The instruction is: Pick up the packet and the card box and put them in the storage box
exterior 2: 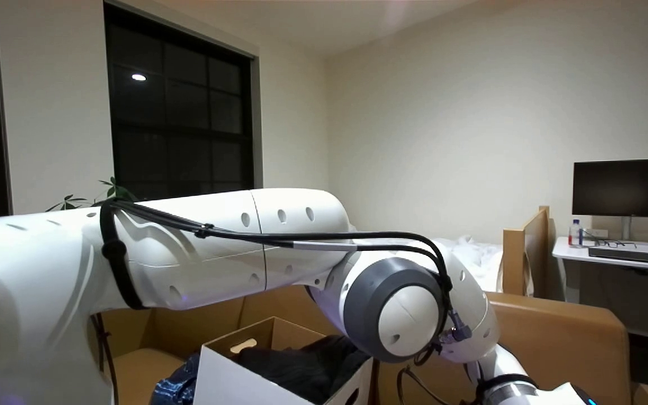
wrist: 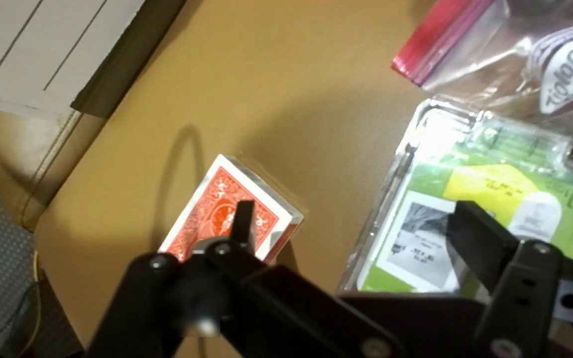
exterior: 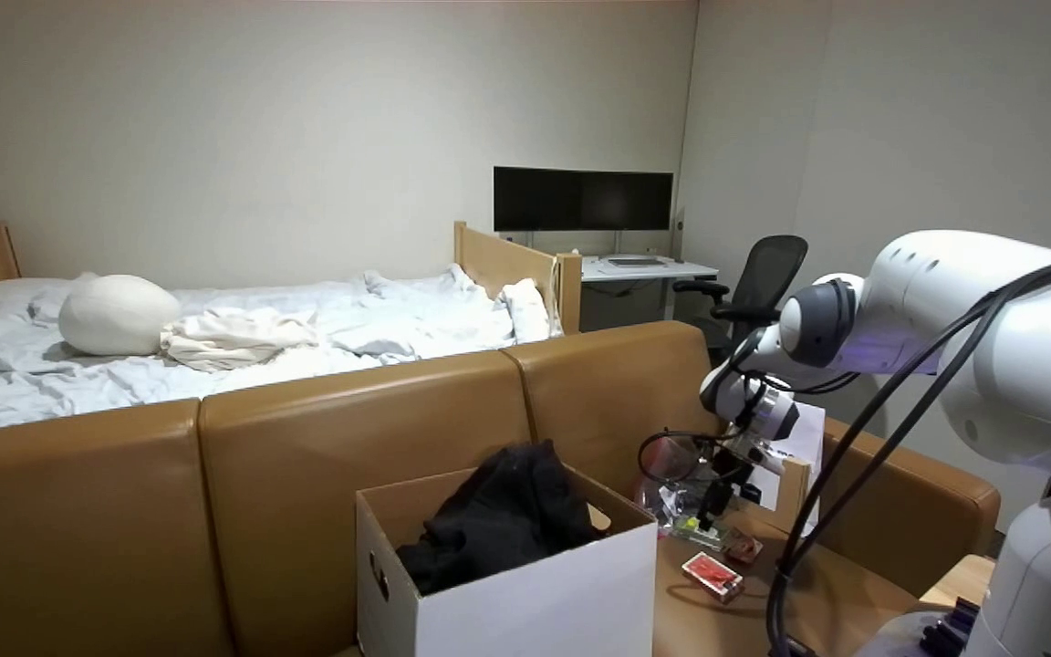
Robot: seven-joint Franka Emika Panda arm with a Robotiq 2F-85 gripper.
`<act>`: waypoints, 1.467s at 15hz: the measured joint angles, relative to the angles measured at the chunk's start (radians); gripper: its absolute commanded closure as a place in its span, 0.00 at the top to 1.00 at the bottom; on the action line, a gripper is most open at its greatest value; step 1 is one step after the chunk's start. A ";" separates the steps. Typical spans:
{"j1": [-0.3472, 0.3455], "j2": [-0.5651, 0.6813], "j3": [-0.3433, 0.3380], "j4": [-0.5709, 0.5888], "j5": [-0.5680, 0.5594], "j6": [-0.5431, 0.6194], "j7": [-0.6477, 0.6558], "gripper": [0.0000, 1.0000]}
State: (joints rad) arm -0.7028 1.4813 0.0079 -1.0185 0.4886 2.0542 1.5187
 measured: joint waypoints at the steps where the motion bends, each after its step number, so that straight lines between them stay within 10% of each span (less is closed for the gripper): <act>1: 0.000 -0.001 0.005 0.000 0.000 0.024 -0.024 1.00; 9: 0.010 -0.006 -0.019 0.007 0.029 0.207 0.027 1.00; 22: 0.147 0.011 -0.145 -0.011 0.005 0.161 0.349 1.00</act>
State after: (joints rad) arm -0.5555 1.4921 -0.1367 -1.0299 0.4934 2.2153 1.8675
